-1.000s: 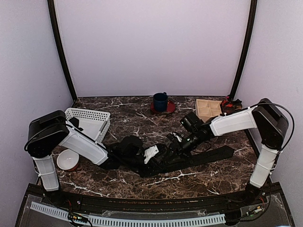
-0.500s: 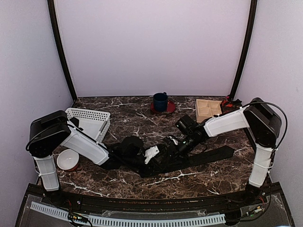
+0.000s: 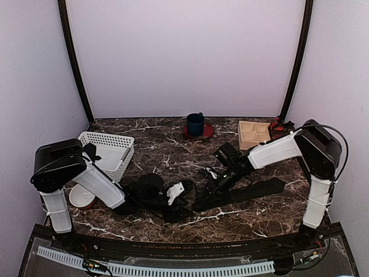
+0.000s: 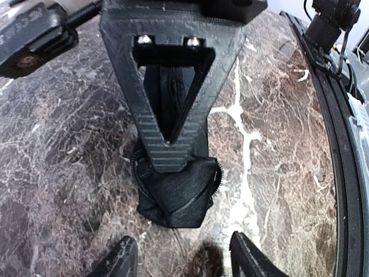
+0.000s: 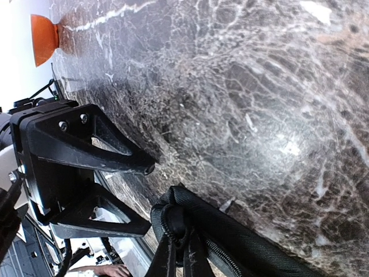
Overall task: Roll the ties
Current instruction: Roll the tie at the center of the board.
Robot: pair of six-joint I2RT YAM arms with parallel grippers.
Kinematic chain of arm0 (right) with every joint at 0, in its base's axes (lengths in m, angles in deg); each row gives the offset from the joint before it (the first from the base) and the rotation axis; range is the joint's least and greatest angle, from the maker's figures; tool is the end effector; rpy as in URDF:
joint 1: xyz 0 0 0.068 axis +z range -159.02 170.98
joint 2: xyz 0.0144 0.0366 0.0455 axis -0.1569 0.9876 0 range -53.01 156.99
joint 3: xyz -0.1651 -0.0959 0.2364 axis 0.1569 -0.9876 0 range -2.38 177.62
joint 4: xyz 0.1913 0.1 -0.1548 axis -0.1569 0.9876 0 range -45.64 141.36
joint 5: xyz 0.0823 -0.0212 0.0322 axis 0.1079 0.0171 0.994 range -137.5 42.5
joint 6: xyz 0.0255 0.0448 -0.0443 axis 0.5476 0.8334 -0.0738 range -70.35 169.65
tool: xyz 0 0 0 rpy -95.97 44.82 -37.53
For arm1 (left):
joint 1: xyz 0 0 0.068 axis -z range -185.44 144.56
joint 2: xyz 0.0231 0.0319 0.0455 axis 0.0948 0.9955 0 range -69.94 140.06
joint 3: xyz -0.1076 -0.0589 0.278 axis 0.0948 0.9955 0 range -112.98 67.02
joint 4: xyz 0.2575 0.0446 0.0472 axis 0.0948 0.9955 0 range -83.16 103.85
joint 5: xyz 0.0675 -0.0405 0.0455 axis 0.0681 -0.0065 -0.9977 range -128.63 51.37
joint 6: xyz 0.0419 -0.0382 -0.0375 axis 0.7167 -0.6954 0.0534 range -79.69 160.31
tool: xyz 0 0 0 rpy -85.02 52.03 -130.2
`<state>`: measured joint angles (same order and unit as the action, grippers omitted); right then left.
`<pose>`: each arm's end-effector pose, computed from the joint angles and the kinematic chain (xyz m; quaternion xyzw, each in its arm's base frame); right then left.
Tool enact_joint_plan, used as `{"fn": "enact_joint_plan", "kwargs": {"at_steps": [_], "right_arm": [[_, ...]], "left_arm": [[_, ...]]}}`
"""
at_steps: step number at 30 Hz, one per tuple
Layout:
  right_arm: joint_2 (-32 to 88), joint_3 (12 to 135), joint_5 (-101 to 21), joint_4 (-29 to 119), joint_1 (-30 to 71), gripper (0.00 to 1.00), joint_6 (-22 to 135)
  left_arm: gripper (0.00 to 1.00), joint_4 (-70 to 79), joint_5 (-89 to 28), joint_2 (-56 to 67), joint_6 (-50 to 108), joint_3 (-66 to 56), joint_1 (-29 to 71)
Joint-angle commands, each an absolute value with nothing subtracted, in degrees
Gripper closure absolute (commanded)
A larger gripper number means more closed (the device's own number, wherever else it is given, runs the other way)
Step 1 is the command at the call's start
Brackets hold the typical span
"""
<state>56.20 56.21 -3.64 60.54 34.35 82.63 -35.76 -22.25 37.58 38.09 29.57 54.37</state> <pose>0.2405 0.2793 0.1341 0.1572 -0.8982 -0.4028 0.0795 0.1690 -0.3211 0.1235 0.4723 0.7059 -0.3691 0.3775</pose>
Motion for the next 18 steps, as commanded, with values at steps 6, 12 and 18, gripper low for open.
{"fn": "enact_joint_plan", "kwargs": {"at_steps": [6,12,18], "right_arm": [[59.1,52.3,-7.9,57.8,34.2,0.99,82.0],[58.5,50.5,-6.2,54.1,34.2,0.99,84.8],[56.6,48.9,-3.1,49.6,34.7,0.98,89.8]], "left_arm": [[0.42,-49.6,-22.4,42.6,39.6,29.7,55.4],[0.47,-45.2,-26.0,44.8,42.8,27.2,56.7],[0.79,-35.0,-31.7,41.0,45.2,27.1,56.8]]}}
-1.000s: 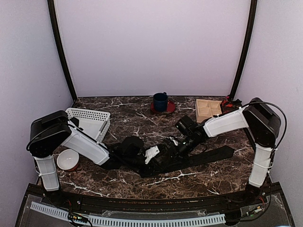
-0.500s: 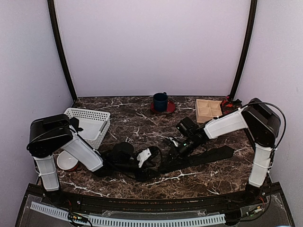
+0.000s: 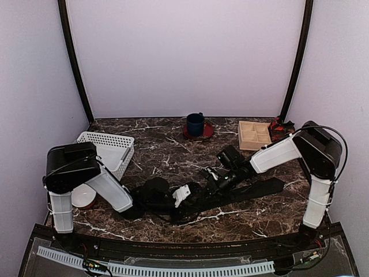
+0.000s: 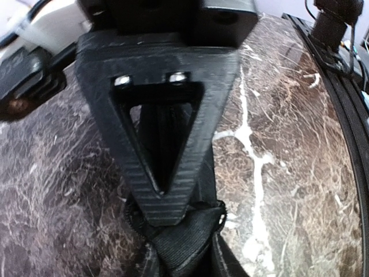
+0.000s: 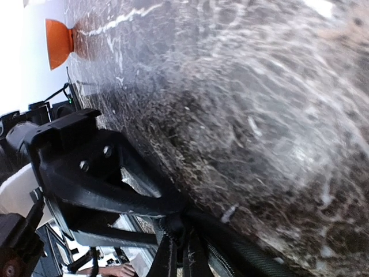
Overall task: Roll the ties
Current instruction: Roll the tie at the center of the board.
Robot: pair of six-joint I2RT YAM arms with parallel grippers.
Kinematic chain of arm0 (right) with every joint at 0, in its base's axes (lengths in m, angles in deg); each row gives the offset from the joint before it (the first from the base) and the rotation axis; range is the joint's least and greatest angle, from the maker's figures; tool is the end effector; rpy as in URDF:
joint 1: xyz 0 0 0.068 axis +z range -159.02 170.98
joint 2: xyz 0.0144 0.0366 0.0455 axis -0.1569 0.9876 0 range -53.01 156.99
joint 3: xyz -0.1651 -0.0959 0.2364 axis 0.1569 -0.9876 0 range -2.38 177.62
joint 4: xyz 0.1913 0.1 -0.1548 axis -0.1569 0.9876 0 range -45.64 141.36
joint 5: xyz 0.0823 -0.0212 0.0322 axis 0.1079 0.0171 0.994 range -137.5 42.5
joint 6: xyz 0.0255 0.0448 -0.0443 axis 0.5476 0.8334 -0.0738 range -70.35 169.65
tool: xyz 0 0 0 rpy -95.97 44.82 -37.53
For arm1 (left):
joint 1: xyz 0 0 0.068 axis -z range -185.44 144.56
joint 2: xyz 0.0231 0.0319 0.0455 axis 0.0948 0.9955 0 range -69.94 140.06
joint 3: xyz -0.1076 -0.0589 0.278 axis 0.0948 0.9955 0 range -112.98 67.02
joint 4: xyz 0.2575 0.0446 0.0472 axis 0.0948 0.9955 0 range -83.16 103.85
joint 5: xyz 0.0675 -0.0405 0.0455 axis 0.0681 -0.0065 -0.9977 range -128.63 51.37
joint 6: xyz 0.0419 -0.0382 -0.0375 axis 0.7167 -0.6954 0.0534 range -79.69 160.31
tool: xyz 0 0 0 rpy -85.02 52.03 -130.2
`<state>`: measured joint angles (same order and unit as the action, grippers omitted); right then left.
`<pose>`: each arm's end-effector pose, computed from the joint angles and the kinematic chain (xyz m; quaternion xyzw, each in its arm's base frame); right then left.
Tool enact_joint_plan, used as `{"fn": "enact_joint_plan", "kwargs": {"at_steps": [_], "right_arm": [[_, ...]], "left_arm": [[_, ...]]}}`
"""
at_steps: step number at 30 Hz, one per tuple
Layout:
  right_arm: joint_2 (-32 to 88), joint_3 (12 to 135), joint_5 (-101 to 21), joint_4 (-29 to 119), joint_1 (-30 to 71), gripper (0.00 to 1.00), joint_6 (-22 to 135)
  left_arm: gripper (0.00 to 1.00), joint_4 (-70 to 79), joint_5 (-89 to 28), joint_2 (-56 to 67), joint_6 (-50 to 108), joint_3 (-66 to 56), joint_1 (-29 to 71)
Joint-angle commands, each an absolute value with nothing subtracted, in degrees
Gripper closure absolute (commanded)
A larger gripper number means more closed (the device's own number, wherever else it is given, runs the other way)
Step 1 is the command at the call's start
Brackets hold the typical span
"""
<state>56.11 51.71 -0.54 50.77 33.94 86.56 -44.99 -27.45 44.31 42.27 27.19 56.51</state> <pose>0.2379 0.2760 0.1254 0.1451 -0.8825 -0.4412 0.0744 0.1713 -0.3439 0.1103 0.4840 0.6739 -0.3463 0.4378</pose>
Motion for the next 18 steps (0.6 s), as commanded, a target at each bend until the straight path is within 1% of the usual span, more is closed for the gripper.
{"fn": "enact_joint_plan", "kwargs": {"at_steps": [1,4,6,7,10,18], "right_arm": [[56.0,49.2,-3.2,50.5,34.6,0.94,89.6],[54.3,50.7,-5.0,54.8,34.4,0.74,88.8],[52.9,52.1,-5.6,57.1,34.4,0.66,89.1],[52.2,52.6,-5.6,57.6,34.4,0.64,89.4],[50.9,53.4,-4.6,57.3,34.6,0.64,91.3],[53.0,55.5,-2.3,58.3,36.5,0.68,91.1]], "left_arm": [[0.81,-31.6,-31.5,39.8,45.9,26.9,56.8],[0.87,-21.8,-29.9,36.7,47.8,25.4,56.8],[0.88,-17.1,-28.5,35.5,48.0,24.3,56.8],[0.88,-14.7,-28.0,35.3,47.8,23.4,56.8],[0.88,-10.8,-27.1,35.3,46.2,21.6,56.8],[0.88,-7.2,-27.3,35.8,45.3,20.0,56.8]]}}
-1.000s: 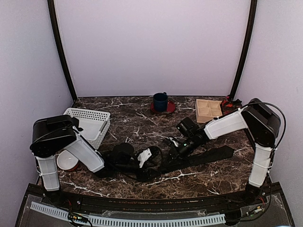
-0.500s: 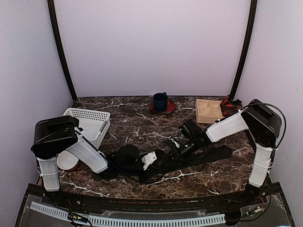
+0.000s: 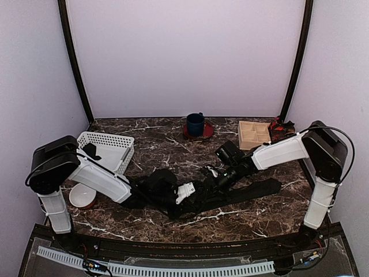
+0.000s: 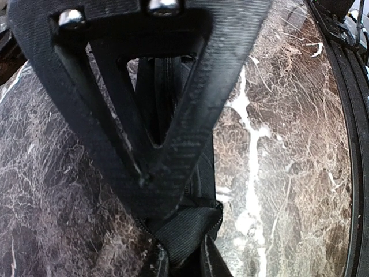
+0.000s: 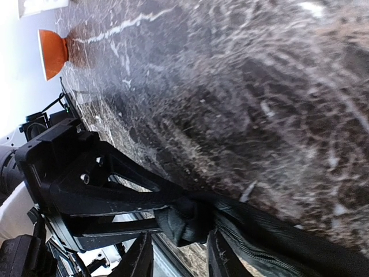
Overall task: Roll the ties
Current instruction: Roll the tie at the center of the board.
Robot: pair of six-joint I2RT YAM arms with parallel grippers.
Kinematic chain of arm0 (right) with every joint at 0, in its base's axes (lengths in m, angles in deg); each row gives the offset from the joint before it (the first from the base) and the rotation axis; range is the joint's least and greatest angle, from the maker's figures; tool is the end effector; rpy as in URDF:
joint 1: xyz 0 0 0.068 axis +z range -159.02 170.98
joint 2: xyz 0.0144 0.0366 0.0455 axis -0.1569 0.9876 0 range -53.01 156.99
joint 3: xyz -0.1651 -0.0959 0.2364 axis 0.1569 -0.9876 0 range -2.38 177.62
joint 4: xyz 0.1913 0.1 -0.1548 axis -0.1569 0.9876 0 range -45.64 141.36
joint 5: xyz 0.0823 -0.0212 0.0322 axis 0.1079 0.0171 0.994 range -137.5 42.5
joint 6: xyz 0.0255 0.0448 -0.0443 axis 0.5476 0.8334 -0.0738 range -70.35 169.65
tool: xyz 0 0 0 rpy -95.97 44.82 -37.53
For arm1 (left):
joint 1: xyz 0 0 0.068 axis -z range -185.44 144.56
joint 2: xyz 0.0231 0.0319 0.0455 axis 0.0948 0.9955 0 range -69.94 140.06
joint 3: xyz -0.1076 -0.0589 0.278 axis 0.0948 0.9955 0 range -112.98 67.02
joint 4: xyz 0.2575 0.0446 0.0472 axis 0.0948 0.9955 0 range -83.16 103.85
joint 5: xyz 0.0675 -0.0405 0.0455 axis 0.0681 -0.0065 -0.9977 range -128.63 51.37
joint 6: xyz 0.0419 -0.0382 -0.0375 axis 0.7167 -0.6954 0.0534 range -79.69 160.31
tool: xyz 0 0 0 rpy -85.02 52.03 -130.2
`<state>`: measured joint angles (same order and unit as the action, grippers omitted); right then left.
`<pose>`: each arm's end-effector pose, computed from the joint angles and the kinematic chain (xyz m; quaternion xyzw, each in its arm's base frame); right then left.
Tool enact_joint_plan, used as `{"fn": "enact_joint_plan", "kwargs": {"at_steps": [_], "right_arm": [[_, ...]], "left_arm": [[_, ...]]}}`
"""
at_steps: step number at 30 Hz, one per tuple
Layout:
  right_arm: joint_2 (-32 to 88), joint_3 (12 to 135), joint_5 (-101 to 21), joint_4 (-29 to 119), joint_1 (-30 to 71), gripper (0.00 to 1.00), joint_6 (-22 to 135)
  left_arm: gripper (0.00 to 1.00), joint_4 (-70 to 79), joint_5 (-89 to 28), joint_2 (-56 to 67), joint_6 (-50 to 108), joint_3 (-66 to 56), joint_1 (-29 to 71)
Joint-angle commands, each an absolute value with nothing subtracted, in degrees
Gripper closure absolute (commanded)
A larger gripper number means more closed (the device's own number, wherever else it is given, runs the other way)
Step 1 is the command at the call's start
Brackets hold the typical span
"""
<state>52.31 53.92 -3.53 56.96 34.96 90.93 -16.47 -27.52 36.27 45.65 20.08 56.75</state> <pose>0.2333 0.2779 0.1504 0.1130 -0.8966 -0.4209 0.0786 0.1703 -0.3453 0.1391 0.5293 0.7127 -0.2911 0.3566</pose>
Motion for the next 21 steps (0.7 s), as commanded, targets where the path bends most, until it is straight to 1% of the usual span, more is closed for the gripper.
{"fn": "enact_joint_plan", "kwargs": {"at_steps": [1,7,8,9,11,13,15,17,18,21], "right_arm": [[53.5,55.9,-2.4,58.6,36.8,0.68,90.7],[55.5,56.4,-3.1,59.3,37.7,0.7,89.6],[55.7,56.5,-3.4,59.4,37.9,0.72,89.3],[56.1,56.4,-3.8,59.6,38.0,0.76,88.9],[56.6,55.9,-4.6,59.7,38.0,0.89,88.0],[57.4,55.1,-4.9,59.7,37.9,0.98,86.8],[58.0,54.1,-5.4,59.7,37.6,1.0,85.6],[58.2,52.5,-5.1,58.5,37.0,1.0,84.7],[58.3,51.5,-4.5,57.2,36.5,1.0,84.6],[58.9,49.2,-2.5,54.0,35.3,1.0,83.8]], "left_arm": [[0.88,-7.0,-27.3,35.8,45.3,20.0,56.8],[0.87,-6.4,-26.6,36.0,44.9,20.0,56.8],[0.87,-6.2,-26.5,36.0,44.9,20.0,56.8],[0.87,-6.2,-26.5,36.1,44.9,19.8,56.8],[0.86,-6.2,-26.4,36.1,44.9,19.6,56.8],[0.84,-6.2,-26.9,36.0,44.2,19.6,56.8],[0.79,-7.3,-27.6,35.2,43.5,20.0,56.8],[0.7,-11.2,-27.6,33.7,42.4,22.6,56.6],[0.65,-14.6,-27.2,32.8,41.9,24.4,56.3],[0.53,-29.7,-26.1,31.2,40.3,31.9,56.2]]}}
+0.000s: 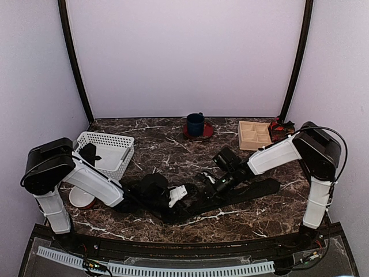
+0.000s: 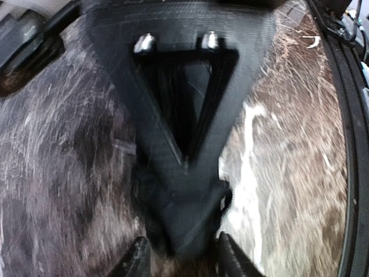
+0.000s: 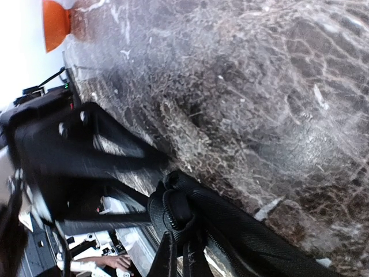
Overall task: Roll the ties
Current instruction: Roll the tie at the center of the board.
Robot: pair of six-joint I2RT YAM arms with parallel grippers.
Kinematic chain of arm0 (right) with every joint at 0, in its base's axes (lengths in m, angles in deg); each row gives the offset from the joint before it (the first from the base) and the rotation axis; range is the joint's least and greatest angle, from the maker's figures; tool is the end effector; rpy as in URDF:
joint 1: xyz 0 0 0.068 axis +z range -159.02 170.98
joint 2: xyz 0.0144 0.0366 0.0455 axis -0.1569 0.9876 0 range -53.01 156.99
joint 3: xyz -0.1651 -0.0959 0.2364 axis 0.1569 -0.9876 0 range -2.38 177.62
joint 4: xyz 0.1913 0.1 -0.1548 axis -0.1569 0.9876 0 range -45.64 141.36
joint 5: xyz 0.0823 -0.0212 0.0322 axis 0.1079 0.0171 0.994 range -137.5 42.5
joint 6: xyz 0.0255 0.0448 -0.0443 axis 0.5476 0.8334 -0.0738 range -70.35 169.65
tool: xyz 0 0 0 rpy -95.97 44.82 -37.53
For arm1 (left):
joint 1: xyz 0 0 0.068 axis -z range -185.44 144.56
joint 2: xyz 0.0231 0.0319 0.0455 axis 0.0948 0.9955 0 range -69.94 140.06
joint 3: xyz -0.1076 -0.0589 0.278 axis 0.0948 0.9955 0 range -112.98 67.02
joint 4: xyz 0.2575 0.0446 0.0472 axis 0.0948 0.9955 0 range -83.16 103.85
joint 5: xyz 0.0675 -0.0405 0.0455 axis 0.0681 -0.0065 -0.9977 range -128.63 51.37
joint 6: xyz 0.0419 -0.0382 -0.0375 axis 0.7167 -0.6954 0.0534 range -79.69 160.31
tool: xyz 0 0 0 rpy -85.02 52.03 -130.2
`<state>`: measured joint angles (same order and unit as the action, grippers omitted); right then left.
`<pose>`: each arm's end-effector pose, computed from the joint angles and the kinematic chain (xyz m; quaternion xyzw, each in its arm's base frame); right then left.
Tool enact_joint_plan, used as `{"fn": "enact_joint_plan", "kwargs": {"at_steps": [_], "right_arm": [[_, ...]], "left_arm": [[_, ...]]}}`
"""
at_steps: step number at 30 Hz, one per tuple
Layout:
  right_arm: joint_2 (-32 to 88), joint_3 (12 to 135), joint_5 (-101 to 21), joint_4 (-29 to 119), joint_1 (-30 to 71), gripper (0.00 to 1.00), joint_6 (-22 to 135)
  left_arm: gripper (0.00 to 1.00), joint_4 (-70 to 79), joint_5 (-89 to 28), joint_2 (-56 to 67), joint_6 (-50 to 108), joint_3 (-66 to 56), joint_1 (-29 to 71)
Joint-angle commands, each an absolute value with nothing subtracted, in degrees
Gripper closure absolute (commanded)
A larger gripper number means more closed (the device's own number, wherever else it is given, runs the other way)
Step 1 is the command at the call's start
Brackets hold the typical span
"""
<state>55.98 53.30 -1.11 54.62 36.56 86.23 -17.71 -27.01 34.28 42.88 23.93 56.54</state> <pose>0.2259 0.2870 0.1292 0.1601 -0.8850 -0.4270 0.0936 0.1632 -0.3300 0.1350 0.5130 0.7271 -0.3001 0.3436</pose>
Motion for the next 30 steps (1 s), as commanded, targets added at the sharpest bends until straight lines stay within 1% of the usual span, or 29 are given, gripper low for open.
{"fn": "enact_joint_plan", "kwargs": {"at_steps": [1,4,12,17,20,22,23,24,27,28,30], "right_arm": [[59.3,49.0,-2.2,53.8,34.9,1.0,83.1],[60.0,48.3,-2.0,54.3,33.4,1.0,80.9],[61.9,47.4,-2.7,56.9,30.1,1.0,76.0],[63.7,46.5,-2.8,56.2,29.6,1.0,75.6],[64.3,46.4,-3.4,56.9,29.4,1.0,74.9],[64.4,46.2,-3.5,56.6,29.2,1.0,75.0],[64.4,46.1,-3.5,56.5,29.1,1.0,75.1],[64.3,46.2,-3.5,56.4,29.0,1.0,75.3],[63.1,47.4,-3.8,56.6,29.0,0.99,76.3],[62.3,48.0,-4.2,57.0,29.0,0.96,76.7],[59.8,48.8,-4.7,58.0,29.1,0.85,78.1]], "left_arm": [[0.5,-35.2,-26.2,31.4,39.7,34.2,56.2],[0.46,-45.3,-26.4,33.9,38.5,37.4,56.2],[0.42,-65.8,-25.5,44.3,40.2,39.3,56.5],[0.41,-69.2,-24.2,50.8,41.5,36.4,57.2],[0.42,-69.9,-26.1,53.7,40.8,34.4,57.6],[0.45,-69.3,-27.2,55.2,40.9,32.9,57.8],[0.49,-68.1,-27.8,55.6,41.1,32.0,58.0],[0.54,-66.7,-28.3,55.6,41.4,31.4,58.2],[0.74,-62.0,-29.9,54.0,41.9,30.8,58.5],[0.8,-60.2,-30.0,53.1,41.7,31.0,58.5],[0.9,-55.1,-30.0,50.9,41.2,30.8,58.5]]}}
